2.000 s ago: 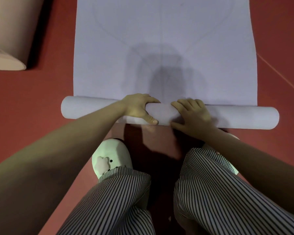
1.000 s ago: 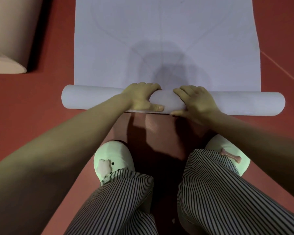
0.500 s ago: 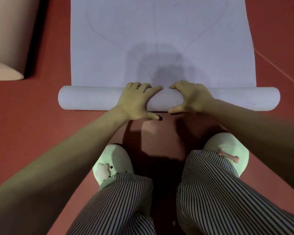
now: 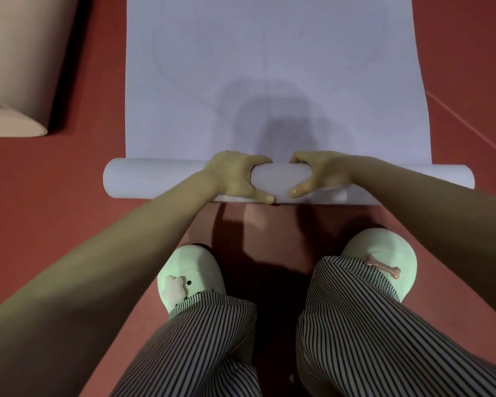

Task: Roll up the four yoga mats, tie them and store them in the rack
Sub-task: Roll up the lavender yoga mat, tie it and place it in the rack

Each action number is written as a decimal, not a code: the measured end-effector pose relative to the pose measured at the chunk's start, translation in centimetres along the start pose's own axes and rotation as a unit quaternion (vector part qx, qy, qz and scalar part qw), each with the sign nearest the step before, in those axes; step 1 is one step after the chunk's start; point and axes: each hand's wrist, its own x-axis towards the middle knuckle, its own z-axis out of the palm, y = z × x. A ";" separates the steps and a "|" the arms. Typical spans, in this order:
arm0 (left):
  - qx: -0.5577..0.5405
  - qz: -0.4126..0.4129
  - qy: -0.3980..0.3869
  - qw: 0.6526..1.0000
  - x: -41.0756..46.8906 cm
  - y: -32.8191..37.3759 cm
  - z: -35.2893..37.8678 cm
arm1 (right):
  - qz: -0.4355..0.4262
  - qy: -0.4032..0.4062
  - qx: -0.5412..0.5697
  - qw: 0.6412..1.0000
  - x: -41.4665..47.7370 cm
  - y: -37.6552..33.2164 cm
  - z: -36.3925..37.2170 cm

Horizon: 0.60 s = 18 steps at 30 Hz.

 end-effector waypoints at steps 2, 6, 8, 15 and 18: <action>-0.007 -0.001 -0.024 1.000 -0.7 0.3 1.2 | 0.008 -0.011 -0.004 1.000 -0.6 0.2 1.3; -0.002 0.023 0.009 1.000 -1.5 0.5 2.4 | -0.056 0.092 -0.074 0.991 -1.5 0.9 3.4; -0.030 0.029 0.029 0.999 -1.8 0.5 2.6 | -0.097 0.164 -0.107 0.976 -1.8 1.0 4.2; -0.108 0.015 -0.006 0.994 -0.8 0.1 1.3 | -0.217 0.379 -0.170 0.884 -2.1 1.5 6.4; -0.132 0.006 -0.031 0.991 -0.1 0.0 0.7 | -0.213 0.399 -0.176 0.874 -2.1 1.2 7.7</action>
